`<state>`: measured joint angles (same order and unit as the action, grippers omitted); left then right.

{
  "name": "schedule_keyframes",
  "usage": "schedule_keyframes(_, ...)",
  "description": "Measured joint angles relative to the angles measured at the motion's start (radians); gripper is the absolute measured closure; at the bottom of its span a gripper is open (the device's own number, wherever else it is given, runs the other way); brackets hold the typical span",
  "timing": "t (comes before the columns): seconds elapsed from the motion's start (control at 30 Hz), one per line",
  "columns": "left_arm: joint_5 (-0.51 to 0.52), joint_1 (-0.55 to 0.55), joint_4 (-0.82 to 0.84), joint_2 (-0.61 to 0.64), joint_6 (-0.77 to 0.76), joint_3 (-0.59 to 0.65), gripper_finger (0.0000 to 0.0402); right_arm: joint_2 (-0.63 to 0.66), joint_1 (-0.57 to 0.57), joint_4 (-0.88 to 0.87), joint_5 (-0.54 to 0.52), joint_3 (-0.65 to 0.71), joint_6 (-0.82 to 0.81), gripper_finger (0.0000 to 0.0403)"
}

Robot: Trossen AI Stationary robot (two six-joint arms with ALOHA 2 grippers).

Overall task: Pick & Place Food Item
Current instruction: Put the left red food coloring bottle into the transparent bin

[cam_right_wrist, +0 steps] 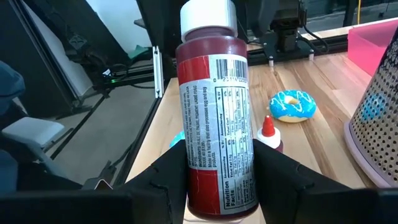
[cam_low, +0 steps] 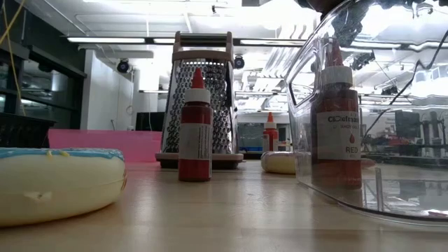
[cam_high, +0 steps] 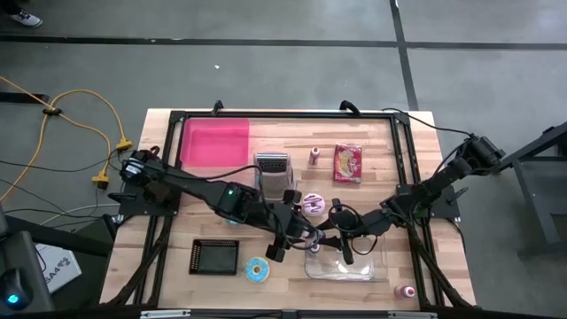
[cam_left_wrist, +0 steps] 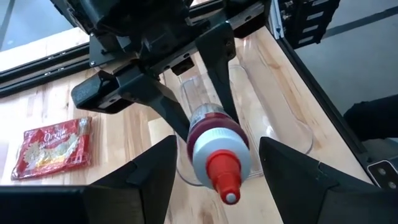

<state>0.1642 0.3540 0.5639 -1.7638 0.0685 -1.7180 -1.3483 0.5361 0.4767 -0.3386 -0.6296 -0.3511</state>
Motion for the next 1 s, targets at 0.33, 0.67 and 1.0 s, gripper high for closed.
schedule_keyframes(0.33,0.0,0.001,-0.004,0.0,0.013,0.0,0.025,0.0,0.0,0.001,0.002,0.0,0.008,0.026)
schedule_keyframes(0.67,0.002,0.001,-0.004,0.0,0.011,0.0,0.0282,0.0,0.0,0.001,0.003,0.0,0.007,0.026)
schedule_keyframes(1.0,0.002,0.001,-0.003,0.0,0.002,0.0,0.0286,0.0,0.0,-0.007,0.0,0.0,0.004,0.0231)
